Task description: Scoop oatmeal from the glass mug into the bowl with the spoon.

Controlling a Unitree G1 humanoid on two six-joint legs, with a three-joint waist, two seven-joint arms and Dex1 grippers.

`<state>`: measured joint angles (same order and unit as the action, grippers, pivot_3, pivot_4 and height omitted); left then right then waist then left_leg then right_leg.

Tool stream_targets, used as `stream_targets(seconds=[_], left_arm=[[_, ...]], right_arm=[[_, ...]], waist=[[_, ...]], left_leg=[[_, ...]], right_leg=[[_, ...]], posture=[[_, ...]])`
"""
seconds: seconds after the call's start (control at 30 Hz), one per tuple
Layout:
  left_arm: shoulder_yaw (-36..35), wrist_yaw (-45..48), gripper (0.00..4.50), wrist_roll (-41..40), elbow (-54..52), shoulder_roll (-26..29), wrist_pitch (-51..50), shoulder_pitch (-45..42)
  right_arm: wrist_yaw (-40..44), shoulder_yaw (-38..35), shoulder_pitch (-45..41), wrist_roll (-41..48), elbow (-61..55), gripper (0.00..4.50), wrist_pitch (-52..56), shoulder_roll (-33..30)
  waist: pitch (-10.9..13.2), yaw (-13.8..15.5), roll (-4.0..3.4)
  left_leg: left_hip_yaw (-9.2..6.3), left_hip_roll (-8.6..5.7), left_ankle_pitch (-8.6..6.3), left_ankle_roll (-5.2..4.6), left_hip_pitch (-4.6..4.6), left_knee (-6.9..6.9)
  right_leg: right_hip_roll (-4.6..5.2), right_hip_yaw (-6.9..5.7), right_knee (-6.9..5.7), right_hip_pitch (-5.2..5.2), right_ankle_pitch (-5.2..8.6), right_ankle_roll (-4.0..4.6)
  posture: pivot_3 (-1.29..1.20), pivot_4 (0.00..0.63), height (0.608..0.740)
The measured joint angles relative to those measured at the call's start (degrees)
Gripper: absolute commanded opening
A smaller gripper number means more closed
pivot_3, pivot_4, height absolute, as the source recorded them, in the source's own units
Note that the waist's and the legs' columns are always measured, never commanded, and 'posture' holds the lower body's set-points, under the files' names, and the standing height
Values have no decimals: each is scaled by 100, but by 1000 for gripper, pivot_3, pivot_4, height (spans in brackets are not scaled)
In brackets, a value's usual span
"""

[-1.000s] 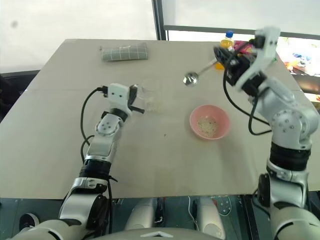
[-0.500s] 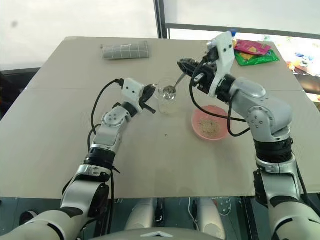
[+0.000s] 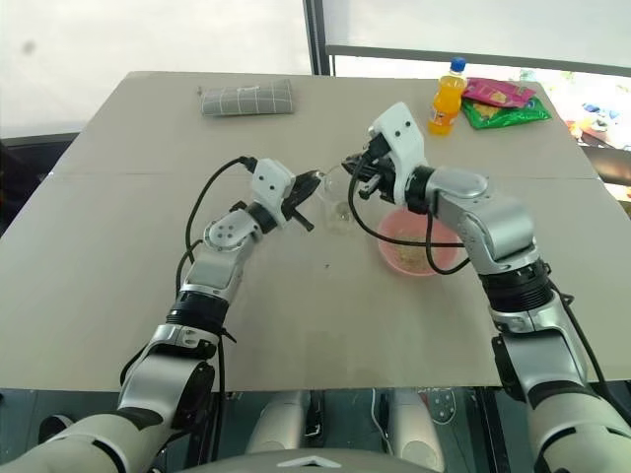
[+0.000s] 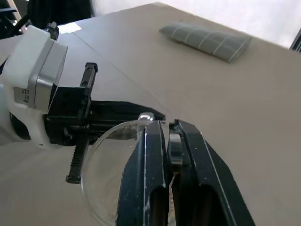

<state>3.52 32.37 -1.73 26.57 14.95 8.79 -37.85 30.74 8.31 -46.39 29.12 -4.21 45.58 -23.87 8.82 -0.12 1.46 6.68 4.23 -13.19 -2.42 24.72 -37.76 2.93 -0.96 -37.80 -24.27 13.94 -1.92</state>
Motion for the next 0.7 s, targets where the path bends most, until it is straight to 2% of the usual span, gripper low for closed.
stream_targets(seconds=[0.17,0.33,0.47,0.7], left_arm=[[49,9,32,-1,19,-40,23,0],[79,5,32,-7,121,-103,113,-12],[86,-46,32,-10,280,-188,198,-65],[87,-150,32,-10,630,-352,306,-262]], right_arm=[[-305,-558,108,378,-147,0,812,286],[-1160,-1654,-123,898,123,0,1798,802],[-1550,-2334,-433,1250,191,0,2301,815],[-2005,-3062,-511,1675,181,0,2923,796]], waist=[[0,12,0],[0,12,0],[0,18,0],[0,39,0]], left_leg=[[1,0,0,0,0,-5],[-2,1,-3,-5,2,-14],[-2,0,-12,-19,4,-18],[-4,0,-13,-22,6,-22]], right_leg=[[0,0,-5,0,0,0],[0,-1,-14,0,0,0],[1,-1,-12,1,0,0],[2,-2,-13,1,-1,0]], posture=[[0,150,740],[0,150,740],[0,150,740],[0,150,740]])
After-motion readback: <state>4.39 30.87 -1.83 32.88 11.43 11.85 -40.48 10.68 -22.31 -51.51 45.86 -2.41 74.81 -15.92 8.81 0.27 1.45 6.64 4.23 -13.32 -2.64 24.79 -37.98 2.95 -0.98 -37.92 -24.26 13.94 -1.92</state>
